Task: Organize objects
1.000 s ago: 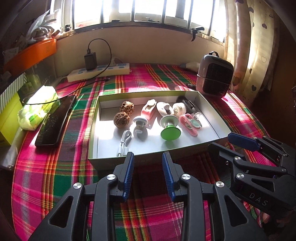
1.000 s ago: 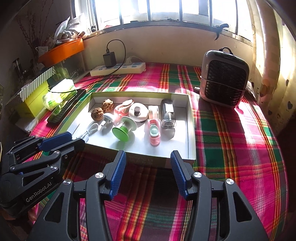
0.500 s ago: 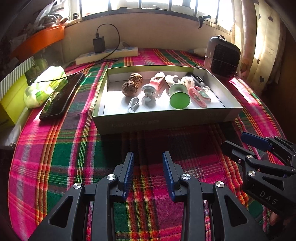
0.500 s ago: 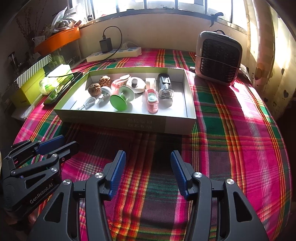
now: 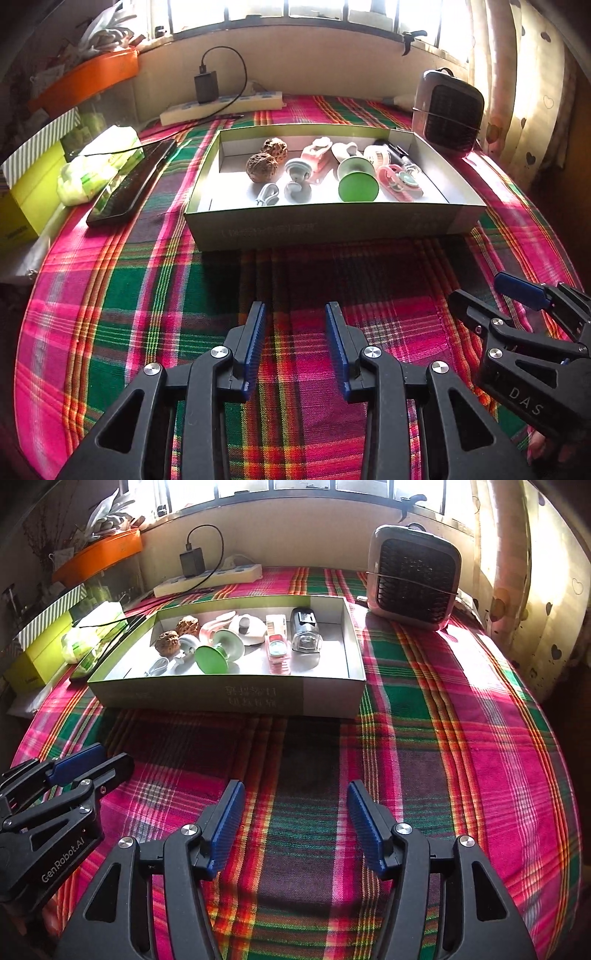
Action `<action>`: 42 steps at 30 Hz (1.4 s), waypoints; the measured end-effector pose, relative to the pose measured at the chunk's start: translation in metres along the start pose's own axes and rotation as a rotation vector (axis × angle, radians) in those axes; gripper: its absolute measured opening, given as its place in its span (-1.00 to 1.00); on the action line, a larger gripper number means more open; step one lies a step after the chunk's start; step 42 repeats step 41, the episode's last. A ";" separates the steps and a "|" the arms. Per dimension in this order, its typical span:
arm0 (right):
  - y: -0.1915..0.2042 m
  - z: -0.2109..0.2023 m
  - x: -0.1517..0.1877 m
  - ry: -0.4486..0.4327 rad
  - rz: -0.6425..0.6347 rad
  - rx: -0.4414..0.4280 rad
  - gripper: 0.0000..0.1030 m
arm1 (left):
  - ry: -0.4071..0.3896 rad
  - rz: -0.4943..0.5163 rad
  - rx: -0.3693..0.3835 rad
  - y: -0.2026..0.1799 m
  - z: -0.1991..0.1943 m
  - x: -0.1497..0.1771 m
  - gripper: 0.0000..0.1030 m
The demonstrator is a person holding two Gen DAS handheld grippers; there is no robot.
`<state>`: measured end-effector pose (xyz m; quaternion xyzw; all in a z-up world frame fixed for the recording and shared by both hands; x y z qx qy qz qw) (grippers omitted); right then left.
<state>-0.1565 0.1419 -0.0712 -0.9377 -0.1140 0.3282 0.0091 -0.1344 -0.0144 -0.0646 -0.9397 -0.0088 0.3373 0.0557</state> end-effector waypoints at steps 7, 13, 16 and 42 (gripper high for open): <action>-0.002 0.000 0.001 -0.003 0.005 0.013 0.31 | -0.003 0.006 -0.013 -0.001 0.000 0.001 -0.34; -0.003 0.000 0.001 -0.002 0.009 0.014 0.34 | -0.003 0.006 -0.013 -0.001 0.000 0.001 -0.34; -0.002 0.000 0.001 -0.002 0.009 0.013 0.34 | -0.003 0.006 -0.014 -0.001 0.000 0.001 -0.34; -0.002 0.000 0.001 -0.001 0.009 0.014 0.35 | -0.003 0.006 -0.013 -0.001 0.000 0.001 -0.33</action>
Point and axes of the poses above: each gripper's, at about its wrist camera, not at the fingertips, and z roughly the way its jaws point, y to its left, x to its underside, the point moved 9 cm from there along z, roughly the way its jaws point, and after that the axes turned 7 degrees about x, right-handed, at the moved point
